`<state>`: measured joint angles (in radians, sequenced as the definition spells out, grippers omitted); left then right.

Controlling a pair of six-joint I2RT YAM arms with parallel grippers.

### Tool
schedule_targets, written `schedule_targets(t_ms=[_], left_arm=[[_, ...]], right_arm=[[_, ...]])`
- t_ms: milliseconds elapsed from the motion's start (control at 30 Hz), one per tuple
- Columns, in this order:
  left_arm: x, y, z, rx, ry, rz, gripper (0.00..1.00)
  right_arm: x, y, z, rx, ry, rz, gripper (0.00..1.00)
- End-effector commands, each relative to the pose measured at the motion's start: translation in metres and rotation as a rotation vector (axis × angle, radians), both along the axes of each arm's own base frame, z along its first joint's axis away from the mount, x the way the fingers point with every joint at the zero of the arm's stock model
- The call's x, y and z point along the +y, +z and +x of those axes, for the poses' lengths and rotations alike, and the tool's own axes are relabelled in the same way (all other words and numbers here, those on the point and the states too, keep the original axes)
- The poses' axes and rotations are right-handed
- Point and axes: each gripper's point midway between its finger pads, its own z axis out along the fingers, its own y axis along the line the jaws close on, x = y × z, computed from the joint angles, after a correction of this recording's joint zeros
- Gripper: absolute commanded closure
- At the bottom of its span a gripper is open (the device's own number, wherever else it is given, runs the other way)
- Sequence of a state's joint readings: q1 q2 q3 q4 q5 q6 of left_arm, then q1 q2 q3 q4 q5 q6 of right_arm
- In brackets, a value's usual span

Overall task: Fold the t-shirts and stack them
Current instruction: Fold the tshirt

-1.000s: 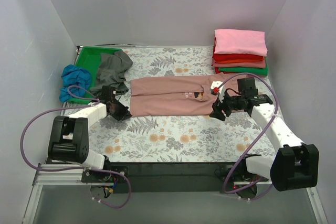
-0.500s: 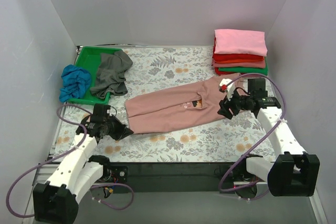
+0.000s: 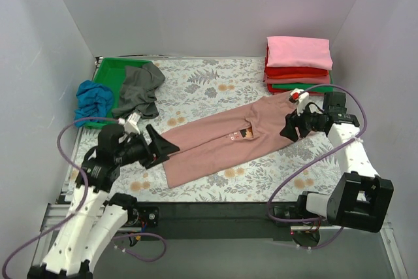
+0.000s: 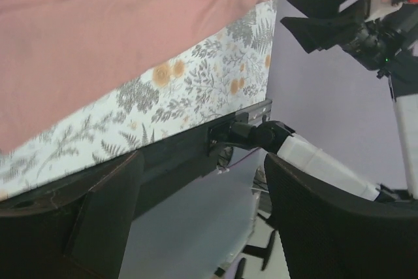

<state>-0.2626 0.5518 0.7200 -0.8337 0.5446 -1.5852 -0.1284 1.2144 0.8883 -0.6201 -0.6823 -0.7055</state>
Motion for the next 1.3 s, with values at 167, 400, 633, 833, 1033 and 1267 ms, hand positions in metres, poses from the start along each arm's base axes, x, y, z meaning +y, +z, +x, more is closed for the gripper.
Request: schedule_targets(t_ms=[167, 400, 633, 833, 1033, 1267], left_arm=[[-0.064, -0.012, 0.142, -0.318, -0.409, 0.185, 0.26], [-0.123, -0.08, 0.223, -0.444, -0.697, 0.489, 0.28], [-0.174, -0.123, 0.277, -0.514, -0.793, 0.59, 0.35], [-0.189, -0.17, 0.3, -0.452, -0.809, 0.635, 0.4], [-0.189, -0.193, 0.285, -0.392, -0.845, 0.603, 0.58], [-0.179, -0.198, 0.237, -0.292, -0.9, 0.501, 1.0]], right_arm=[[-0.004, 0.005, -0.006, 0.021, -0.015, 0.193, 0.34], [-0.007, -0.004, -0.016, 0.025, -0.02, 0.255, 0.34], [-0.008, -0.006, -0.021, 0.037, -0.032, 0.294, 0.34], [-0.008, -0.002, -0.021, 0.019, -0.031, 0.307, 0.35], [-0.007, -0.001, -0.021, 0.022, -0.029, 0.314, 0.35], [-0.007, -0.002, -0.022, 0.026, -0.03, 0.315, 0.35]])
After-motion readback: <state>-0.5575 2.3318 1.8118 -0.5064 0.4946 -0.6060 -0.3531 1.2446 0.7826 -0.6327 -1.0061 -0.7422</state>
